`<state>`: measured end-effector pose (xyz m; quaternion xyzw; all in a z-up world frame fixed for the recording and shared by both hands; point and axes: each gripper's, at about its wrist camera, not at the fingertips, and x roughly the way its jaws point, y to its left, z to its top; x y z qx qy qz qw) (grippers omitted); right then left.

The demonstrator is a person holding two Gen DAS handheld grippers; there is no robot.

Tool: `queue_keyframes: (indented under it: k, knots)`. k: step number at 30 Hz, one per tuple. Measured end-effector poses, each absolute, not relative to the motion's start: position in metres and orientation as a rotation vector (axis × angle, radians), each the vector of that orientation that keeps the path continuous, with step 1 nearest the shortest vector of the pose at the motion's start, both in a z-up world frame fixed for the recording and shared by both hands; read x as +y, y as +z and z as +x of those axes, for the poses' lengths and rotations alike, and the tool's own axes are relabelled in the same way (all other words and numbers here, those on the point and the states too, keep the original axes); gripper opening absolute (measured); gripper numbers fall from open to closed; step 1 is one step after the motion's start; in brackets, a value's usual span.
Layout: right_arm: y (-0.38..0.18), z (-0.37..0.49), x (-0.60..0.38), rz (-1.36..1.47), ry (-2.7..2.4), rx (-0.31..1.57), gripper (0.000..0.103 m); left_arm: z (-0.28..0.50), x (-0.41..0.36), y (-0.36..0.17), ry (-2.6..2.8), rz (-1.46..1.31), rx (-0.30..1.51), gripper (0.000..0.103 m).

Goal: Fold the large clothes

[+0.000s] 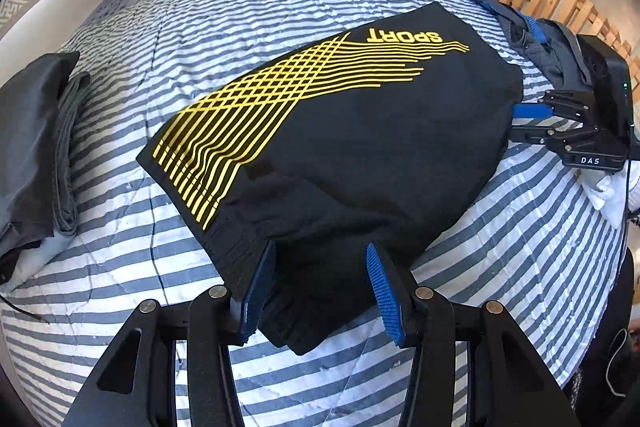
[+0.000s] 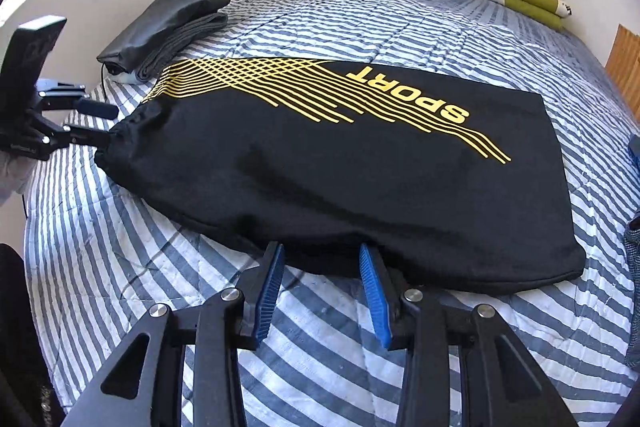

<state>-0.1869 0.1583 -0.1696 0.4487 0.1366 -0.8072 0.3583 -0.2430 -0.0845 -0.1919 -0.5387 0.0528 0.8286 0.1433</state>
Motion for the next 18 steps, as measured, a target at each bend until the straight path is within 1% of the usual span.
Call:
queue_keyframes:
  k: [4, 9, 10, 12, 13, 15, 17, 18]
  knots:
    - [-0.179, -0.197, 0.155, 1.188, -2.022, 0.315, 0.036, -0.249, -0.089, -0.207, 2.377, -1.583, 0.117, 0.051]
    - [-0.184, -0.192, 0.132, 1.144, -1.922, 0.298, 0.037, -0.252, -0.085, -0.215, 2.369, -1.601, 0.166, 0.051]
    - [-0.185, -0.19, 0.127, 1.13, -1.904, 0.303, 0.041, -0.252, -0.085, -0.215, 2.367, -1.602, 0.171, 0.051]
    - [-0.185, -0.186, 0.119, 1.096, -1.9, 0.357, 0.044, -0.253, -0.084, -0.217, 2.364, -1.606, 0.176, 0.051]
    - [-0.187, -0.185, 0.117, 1.087, -1.899, 0.384, 0.044, -0.254, -0.084, -0.219, 2.363, -1.608, 0.179, 0.051]
    - [-0.189, -0.189, 0.119, 1.093, -1.88, 0.374, 0.044, -0.253, -0.083, -0.22, 2.366, -1.605, 0.197, 0.051]
    - [-0.19, -0.192, 0.124, 1.108, -1.861, 0.339, 0.041, -0.253, -0.082, -0.221, 2.369, -1.603, 0.206, 0.051]
    - [-0.189, -0.192, 0.126, 1.111, -1.848, 0.33, 0.036, -0.253, -0.082, -0.221, 2.368, -1.604, 0.207, 0.051]
